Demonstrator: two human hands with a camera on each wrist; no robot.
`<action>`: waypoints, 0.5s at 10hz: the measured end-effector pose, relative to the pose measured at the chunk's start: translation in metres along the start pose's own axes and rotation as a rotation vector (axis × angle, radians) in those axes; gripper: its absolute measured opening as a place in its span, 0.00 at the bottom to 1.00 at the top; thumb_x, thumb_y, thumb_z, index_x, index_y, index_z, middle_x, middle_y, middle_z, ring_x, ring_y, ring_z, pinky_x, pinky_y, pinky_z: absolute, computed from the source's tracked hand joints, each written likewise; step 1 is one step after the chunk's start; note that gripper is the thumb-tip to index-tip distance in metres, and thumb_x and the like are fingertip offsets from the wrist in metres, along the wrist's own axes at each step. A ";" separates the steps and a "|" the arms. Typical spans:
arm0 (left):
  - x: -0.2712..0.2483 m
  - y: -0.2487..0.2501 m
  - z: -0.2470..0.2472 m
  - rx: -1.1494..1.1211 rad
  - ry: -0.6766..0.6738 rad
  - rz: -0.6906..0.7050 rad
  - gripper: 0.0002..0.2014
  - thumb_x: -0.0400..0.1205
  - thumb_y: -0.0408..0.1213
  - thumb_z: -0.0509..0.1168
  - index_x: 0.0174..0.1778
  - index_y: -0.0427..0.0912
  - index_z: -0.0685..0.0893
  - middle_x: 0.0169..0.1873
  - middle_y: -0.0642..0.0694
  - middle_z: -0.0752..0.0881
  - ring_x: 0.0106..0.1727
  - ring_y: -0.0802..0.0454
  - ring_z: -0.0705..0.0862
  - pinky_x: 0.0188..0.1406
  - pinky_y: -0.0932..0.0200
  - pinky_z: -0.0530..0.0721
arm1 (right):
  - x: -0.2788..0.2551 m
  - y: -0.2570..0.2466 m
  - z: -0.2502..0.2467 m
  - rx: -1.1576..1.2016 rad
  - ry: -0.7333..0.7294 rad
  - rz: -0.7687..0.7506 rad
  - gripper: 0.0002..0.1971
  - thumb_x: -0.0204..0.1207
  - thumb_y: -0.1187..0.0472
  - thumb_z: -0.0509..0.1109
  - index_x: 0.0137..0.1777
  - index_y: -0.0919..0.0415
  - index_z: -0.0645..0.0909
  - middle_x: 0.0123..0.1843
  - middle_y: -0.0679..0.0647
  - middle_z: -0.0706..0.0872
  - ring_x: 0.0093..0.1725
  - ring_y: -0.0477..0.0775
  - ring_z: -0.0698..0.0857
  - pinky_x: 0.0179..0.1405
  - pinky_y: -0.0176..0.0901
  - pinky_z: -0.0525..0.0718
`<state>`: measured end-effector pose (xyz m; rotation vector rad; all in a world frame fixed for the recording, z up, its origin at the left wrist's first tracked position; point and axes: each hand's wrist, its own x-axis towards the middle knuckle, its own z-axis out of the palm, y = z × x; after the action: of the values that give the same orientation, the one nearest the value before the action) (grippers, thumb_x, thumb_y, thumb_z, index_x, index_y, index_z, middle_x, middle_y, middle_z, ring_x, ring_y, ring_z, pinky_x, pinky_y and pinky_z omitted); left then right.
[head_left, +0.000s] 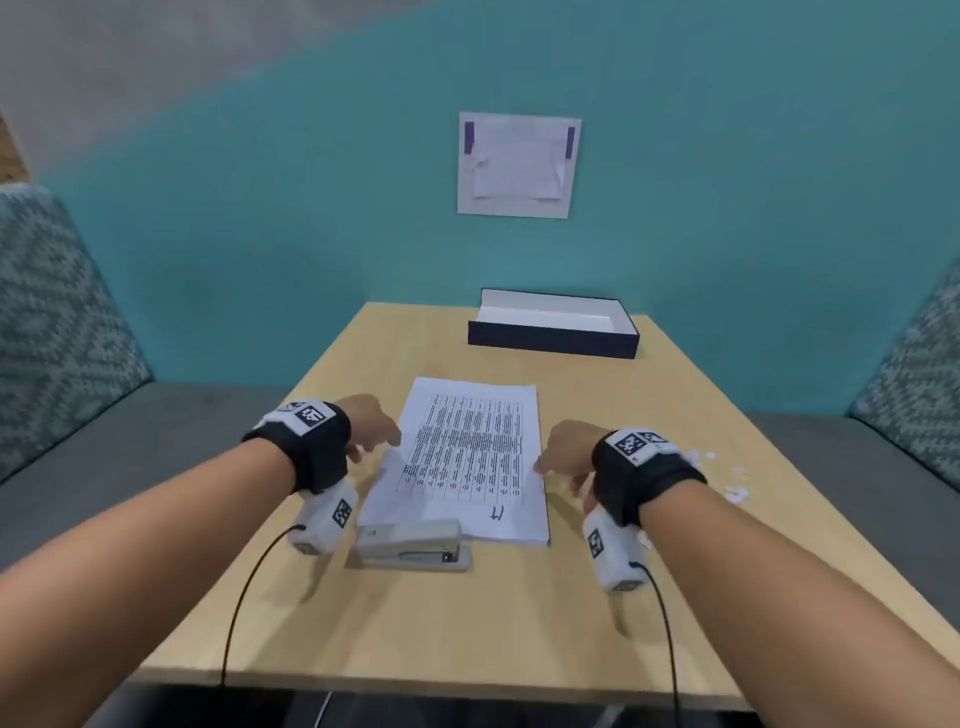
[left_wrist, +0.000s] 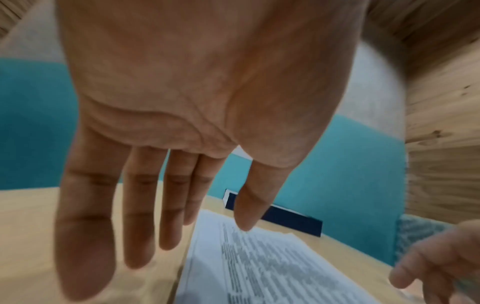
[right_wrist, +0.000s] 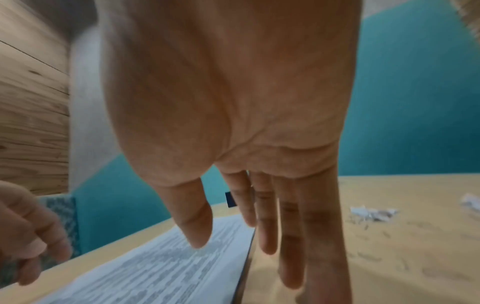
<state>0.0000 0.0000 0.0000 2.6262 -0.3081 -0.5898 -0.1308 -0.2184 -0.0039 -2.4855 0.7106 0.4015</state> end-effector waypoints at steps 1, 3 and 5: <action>0.016 0.004 0.012 0.054 -0.053 -0.051 0.06 0.84 0.35 0.62 0.51 0.36 0.79 0.48 0.37 0.84 0.41 0.41 0.79 0.38 0.56 0.79 | 0.020 -0.002 0.003 -0.014 -0.029 0.007 0.08 0.85 0.59 0.65 0.55 0.65 0.77 0.43 0.57 0.80 0.42 0.58 0.78 0.39 0.44 0.76; 0.029 0.020 0.014 -0.002 -0.103 -0.095 0.11 0.85 0.29 0.58 0.61 0.30 0.79 0.39 0.32 0.84 0.38 0.36 0.84 0.36 0.58 0.73 | 0.044 -0.016 0.010 0.199 -0.090 0.080 0.09 0.81 0.59 0.68 0.56 0.62 0.74 0.46 0.57 0.80 0.38 0.53 0.79 0.57 0.50 0.85; 0.046 0.030 0.015 0.099 -0.138 -0.077 0.17 0.87 0.33 0.63 0.69 0.30 0.81 0.61 0.39 0.81 0.54 0.44 0.76 0.47 0.58 0.75 | 0.068 -0.014 0.020 0.239 -0.084 0.075 0.04 0.79 0.60 0.69 0.49 0.60 0.77 0.46 0.57 0.80 0.42 0.58 0.81 0.60 0.54 0.88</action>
<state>0.0300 -0.0453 -0.0152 2.7073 -0.2860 -0.8024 -0.0701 -0.2250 -0.0422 -2.2108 0.7714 0.4201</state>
